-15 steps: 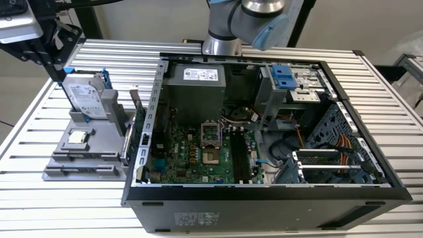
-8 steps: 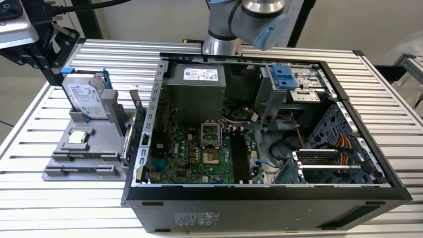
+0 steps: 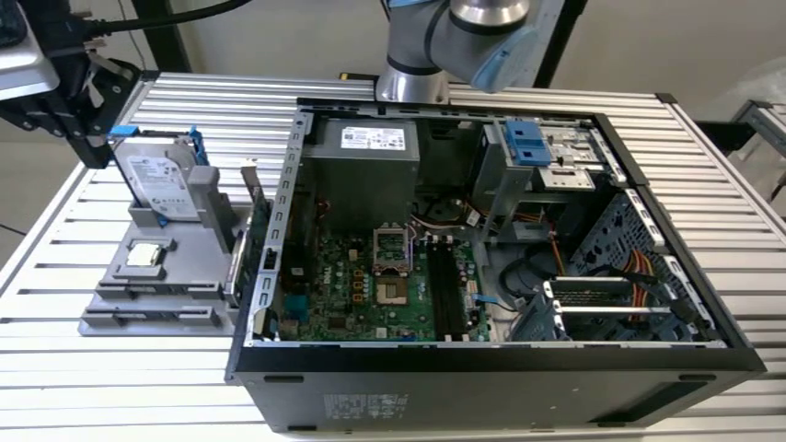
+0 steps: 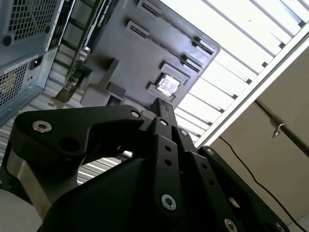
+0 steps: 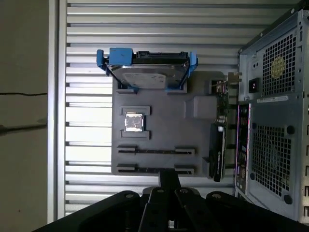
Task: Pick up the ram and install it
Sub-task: 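Reach for the ram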
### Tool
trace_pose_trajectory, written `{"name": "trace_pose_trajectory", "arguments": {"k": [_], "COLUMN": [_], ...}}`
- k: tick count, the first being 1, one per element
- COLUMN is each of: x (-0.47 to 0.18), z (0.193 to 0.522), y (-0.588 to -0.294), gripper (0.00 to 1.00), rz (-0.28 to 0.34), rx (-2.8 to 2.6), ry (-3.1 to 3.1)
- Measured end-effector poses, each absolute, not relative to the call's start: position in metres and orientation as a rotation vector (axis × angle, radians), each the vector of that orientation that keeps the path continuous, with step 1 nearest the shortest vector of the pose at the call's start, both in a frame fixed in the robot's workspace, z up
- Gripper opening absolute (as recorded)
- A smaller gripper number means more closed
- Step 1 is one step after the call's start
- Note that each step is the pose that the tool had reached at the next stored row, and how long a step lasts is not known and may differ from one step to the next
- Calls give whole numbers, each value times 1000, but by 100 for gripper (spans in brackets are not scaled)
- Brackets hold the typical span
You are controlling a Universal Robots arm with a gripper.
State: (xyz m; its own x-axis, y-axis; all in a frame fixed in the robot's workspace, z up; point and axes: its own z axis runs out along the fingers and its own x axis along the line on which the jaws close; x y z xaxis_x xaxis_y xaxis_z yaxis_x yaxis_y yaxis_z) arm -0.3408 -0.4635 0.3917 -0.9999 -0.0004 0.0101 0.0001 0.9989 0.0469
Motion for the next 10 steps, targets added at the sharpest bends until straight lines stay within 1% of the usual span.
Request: {"name": "trace_pose_trajectory", "arguments": {"k": [10], "x": [-342], "z": [392], "y": [-476], "gripper": [0], "rz": [-73], "rx": [0], "ry": [-3131]}}
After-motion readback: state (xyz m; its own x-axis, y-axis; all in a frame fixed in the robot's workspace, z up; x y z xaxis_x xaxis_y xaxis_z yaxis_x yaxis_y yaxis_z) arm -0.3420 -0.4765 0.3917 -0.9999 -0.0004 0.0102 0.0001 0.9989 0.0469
